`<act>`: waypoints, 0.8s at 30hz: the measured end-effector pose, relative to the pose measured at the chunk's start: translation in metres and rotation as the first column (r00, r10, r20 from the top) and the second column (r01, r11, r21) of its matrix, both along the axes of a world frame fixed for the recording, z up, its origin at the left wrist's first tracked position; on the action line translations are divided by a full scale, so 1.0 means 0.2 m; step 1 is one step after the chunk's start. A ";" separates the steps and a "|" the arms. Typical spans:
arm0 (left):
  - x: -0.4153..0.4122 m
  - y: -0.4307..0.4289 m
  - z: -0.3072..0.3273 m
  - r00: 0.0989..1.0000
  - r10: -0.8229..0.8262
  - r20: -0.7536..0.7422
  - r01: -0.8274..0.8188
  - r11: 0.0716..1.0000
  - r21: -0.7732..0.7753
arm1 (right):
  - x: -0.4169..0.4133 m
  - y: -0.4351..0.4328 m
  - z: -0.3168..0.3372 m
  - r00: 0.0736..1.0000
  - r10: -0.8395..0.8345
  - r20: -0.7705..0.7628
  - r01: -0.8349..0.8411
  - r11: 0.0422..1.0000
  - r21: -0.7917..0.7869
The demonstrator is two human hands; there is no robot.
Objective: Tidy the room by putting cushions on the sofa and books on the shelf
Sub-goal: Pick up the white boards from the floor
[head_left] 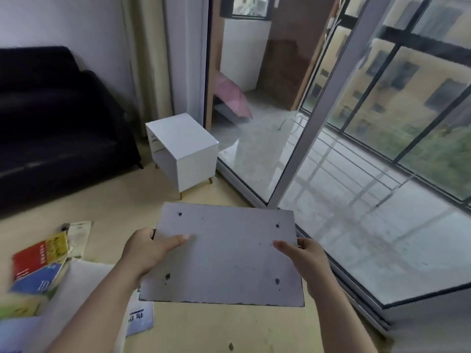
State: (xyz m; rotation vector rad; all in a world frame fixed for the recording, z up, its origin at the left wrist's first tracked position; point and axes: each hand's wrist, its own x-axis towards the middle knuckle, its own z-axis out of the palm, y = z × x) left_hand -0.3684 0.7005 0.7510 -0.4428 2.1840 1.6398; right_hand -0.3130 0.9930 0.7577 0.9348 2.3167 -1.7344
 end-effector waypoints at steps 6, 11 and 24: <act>-0.24 -0.03 -0.06 0.988 0.152 0.032 -0.153 0.988 0.030 | -0.39 -0.03 -0.07 0.992 0.123 0.015 -0.123 0.992 -0.021; -0.58 -0.15 -0.17 0.971 0.232 0.060 -0.235 0.970 0.055 | -0.80 -0.15 -0.13 0.979 0.190 0.071 -0.189 0.982 -0.023; -1.25 -0.54 -0.24 0.885 0.450 0.116 -0.457 0.888 0.042 | -1.75 -0.58 -0.21 0.930 0.351 0.113 -0.348 0.936 -0.049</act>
